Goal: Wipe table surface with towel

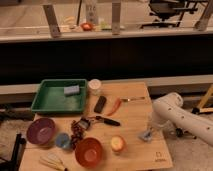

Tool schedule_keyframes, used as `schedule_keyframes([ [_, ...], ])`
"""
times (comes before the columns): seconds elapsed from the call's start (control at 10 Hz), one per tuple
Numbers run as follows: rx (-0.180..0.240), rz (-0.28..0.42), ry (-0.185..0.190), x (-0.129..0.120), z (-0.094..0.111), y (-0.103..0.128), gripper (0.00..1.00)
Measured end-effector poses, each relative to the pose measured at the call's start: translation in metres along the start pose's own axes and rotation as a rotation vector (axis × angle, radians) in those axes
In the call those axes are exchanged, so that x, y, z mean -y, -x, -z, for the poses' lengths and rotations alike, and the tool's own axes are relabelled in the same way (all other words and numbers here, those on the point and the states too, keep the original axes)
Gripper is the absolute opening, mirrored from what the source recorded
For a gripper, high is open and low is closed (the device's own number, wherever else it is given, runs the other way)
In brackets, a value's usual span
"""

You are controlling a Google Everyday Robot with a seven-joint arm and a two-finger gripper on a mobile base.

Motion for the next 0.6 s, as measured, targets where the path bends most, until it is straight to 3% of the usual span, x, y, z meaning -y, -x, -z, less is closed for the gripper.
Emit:
schedule_keyframes([
  [0.3,0.04,0.112,-0.05,0.023,0.009,0.041,0.0],
  [0.6,0.082,0.202,-0.048,0.006,0.011,0.078,0.0],
])
